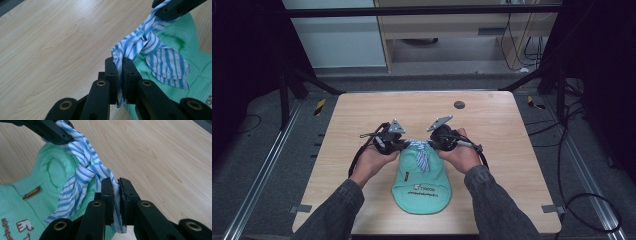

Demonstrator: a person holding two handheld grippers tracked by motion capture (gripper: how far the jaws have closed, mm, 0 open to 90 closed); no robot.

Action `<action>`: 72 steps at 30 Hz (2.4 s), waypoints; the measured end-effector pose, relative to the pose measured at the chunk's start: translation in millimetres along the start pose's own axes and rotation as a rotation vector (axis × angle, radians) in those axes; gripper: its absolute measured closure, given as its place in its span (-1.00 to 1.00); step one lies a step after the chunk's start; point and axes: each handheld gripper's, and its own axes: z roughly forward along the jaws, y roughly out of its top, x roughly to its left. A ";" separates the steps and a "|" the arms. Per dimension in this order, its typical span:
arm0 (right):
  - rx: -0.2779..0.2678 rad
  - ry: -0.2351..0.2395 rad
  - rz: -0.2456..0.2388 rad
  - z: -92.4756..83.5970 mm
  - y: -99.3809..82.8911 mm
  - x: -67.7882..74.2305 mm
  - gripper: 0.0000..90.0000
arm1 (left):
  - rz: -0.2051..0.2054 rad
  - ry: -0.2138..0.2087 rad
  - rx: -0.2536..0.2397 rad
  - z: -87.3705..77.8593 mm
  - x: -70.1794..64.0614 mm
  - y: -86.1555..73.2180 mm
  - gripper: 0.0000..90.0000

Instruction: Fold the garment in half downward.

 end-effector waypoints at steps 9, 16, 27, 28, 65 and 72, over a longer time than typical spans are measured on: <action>0.007 -0.006 -0.017 -1.4 4.3 -2.3 0.83 | 0.020 0.001 0.011 -2.5 1.4 5.7 0.88; 0.014 -0.012 -0.034 -6.8 9.8 -4.1 0.83 | 0.019 0.000 0.016 -5.9 2.3 11.6 0.87; 0.005 -0.025 -0.034 -10.1 19.3 -7.7 0.83 | 0.020 0.016 0.016 -11.0 7.3 20.6 0.87; 0.005 -0.026 -0.035 -10.6 19.7 -7.7 0.83 | 0.020 0.018 0.014 -11.4 7.5 20.9 0.87; -0.036 -0.093 -0.049 -16.2 20.7 -12.2 0.82 | 0.077 0.073 -0.014 -11.6 4.8 31.3 0.84; -0.039 -0.090 -0.064 -13.8 10.9 -1.5 0.80 | 0.090 0.068 -0.011 -10.7 -3.4 19.6 0.83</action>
